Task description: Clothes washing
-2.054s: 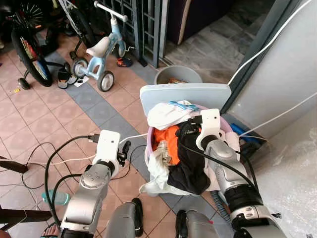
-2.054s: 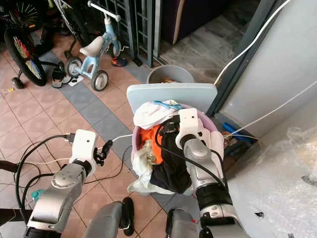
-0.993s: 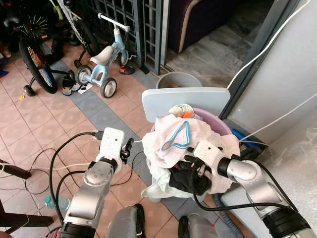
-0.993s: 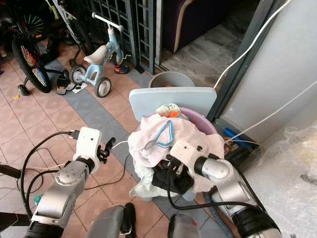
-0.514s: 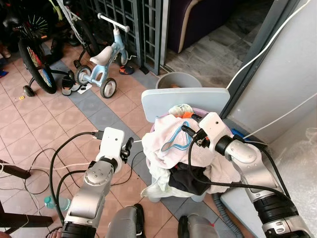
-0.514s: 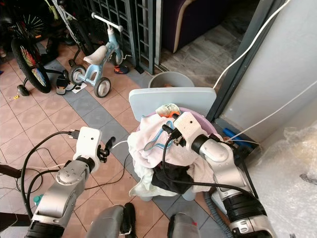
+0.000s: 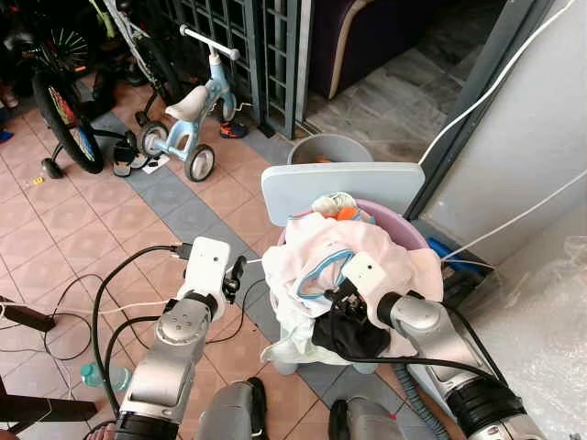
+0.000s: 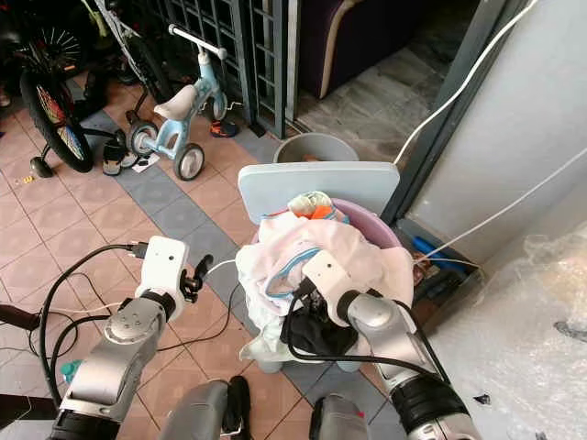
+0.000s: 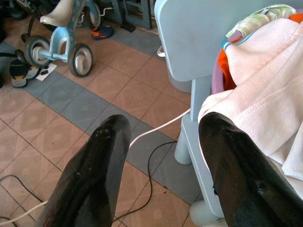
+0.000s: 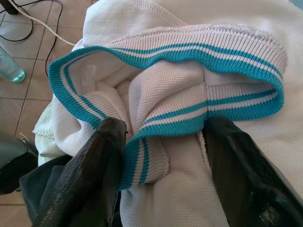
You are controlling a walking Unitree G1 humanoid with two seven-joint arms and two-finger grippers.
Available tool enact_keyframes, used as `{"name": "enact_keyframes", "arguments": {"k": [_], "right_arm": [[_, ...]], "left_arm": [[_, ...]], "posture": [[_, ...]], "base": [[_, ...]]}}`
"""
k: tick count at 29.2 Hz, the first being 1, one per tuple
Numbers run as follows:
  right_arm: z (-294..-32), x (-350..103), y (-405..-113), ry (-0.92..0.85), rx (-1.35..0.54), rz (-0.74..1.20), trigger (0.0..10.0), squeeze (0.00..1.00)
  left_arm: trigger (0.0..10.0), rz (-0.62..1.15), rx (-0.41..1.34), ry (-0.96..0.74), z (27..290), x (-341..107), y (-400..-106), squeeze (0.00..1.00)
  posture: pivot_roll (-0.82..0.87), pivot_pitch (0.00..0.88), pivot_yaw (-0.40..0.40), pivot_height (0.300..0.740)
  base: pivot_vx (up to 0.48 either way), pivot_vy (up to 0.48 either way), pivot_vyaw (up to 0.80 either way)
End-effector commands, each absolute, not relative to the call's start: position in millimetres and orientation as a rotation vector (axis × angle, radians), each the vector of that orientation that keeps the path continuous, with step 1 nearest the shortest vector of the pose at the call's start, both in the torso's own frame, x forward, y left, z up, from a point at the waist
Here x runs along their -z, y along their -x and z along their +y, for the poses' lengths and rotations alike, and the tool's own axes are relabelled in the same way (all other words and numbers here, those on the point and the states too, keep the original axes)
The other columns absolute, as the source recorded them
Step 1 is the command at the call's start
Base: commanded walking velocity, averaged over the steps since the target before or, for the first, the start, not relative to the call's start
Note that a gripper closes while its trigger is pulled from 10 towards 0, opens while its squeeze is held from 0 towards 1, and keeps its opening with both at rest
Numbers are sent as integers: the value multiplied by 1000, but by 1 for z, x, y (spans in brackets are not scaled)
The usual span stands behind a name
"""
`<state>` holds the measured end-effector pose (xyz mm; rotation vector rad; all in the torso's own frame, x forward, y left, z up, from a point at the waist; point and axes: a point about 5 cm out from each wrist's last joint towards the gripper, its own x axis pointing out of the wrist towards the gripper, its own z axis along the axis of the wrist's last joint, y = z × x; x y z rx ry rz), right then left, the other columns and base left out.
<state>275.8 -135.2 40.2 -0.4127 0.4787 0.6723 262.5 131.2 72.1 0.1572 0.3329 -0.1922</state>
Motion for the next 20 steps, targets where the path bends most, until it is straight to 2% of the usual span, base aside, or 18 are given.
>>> {"name": "enact_keyframes", "arguments": {"k": [1,9,20], "right_arm": [[-136,-38,-273,415,-682,503,0,0],[-131,-40,-273,401,-699,499,0,0],[-137,-45,-280,373,-628,476,0,0]], "left_arm": [[10000,352,181,-174,132,-68,-262,0],[10000,352,168,-178,133,-68,-264,0],[10000,355,160,-178,132,-68,-268,0]], "posture": [[14,106,9,740],[14,102,8,740],[3,94,9,740]], "base": [[0,0,0],[0,0,0],[0,0,0]]}}
